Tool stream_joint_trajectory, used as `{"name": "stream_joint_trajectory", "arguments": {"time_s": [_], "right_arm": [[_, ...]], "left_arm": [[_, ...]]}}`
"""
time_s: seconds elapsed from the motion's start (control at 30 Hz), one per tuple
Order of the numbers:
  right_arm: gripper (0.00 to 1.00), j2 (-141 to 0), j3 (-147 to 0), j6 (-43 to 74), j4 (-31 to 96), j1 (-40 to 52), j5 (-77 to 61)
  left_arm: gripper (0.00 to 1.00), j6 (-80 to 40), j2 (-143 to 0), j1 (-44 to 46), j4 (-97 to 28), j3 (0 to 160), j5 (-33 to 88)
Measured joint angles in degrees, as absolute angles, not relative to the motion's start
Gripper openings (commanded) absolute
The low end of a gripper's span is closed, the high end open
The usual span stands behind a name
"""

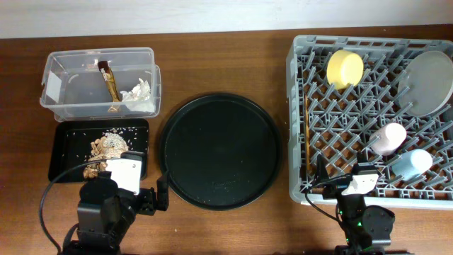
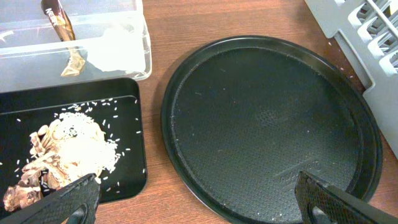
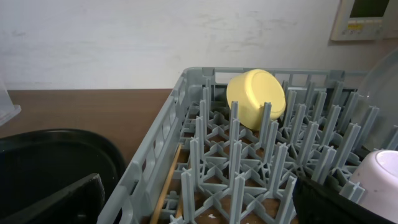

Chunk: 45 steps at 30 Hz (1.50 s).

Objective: Sort waste into correct bins and load items into the dishwasher rack

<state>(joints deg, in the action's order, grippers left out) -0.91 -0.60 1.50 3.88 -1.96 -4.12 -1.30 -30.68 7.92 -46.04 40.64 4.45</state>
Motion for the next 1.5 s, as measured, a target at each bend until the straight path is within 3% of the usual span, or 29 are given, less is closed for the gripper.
{"name": "stream_joint_trajectory", "arguments": {"time_s": [0.87,0.97,1.27,1.5], "right_arm": [[0.98,-0.91,-0.60,1.58,3.88,-1.96,-4.12],[0.98,-0.91,-0.60,1.56,3.86,-1.96,-4.12],[0.98,-0.91,-0.60,1.54,3.88,-1.96,-4.12],[0.98,-0.91,-0.60,1.56,3.88,-1.96,-4.12]], "left_arm": [[1.00,-1.30,-28.95,7.92,-45.06,39.20,4.16],[0.99,-1.32,-23.57,7.92,-39.18,33.41,3.81],[0.99,-1.52,-7.40,5.19,5.37,4.95,3.20],[0.99,-1.52,-5.13,4.84,-4.23,0.64,0.82]]}}
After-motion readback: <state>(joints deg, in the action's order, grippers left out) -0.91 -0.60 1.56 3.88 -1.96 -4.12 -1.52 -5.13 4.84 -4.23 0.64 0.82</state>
